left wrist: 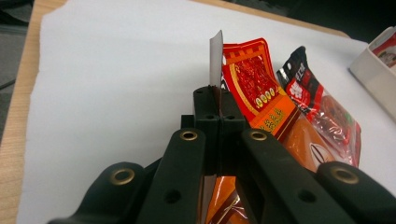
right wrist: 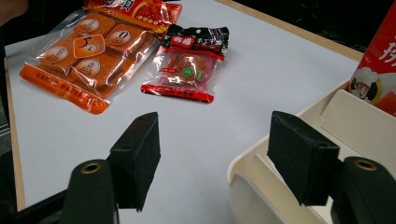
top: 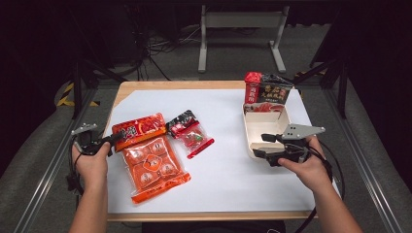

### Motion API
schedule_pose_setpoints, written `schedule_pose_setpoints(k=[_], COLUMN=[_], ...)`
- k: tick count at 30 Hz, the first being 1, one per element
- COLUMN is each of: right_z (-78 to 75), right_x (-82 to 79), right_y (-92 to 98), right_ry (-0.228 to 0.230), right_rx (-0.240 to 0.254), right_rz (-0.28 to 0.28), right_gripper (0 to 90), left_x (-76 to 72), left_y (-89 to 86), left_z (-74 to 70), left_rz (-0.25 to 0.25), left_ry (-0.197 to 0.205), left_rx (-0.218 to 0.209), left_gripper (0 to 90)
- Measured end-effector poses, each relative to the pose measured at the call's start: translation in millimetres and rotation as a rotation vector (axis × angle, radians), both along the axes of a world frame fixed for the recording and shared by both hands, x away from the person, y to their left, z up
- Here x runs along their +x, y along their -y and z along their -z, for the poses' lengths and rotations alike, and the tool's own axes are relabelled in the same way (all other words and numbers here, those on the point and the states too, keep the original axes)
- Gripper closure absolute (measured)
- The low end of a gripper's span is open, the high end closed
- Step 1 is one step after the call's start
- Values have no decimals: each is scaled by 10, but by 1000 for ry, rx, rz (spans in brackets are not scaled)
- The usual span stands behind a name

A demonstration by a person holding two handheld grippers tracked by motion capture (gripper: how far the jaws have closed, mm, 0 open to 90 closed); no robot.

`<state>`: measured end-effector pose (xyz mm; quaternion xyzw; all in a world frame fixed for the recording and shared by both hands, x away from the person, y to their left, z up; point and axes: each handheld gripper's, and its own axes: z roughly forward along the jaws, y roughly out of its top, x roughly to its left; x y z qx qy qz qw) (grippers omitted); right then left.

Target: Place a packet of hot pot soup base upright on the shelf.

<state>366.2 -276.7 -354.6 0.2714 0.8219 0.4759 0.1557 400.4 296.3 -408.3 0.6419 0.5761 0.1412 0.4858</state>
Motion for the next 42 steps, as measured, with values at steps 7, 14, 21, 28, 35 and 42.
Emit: schedule_pose_setpoints(k=[7, 14, 21, 28, 35, 42], right_z=[-5, -18, -34, -58, -65, -56], right_x=[-1, -7, -15, -30, -33, -32], right_y=[-10, -12, -17, -25, -23, -46], right_ry=[1, 4, -8, -15, -20, -28], right_rx=[0, 1, 18, -4, -13, -13], right_rz=[-3, -4, -19, -45, -49, -53], right_gripper=[347, 347, 387, 477, 494, 503], left_x=[-74, -172, -269, -362, -462, -580], left_y=[30, 98, 163, 227, 347, 479], left_z=[-125, -303, -473, -617, -788, -956], left_rz=[7, 34, 80, 138, 205, 271], left_ry=[63, 125, 188, 250, 304, 354], left_rx=[-12, -15, -31, -32, -24, -12], left_gripper=[900, 900, 900, 900, 900, 900])
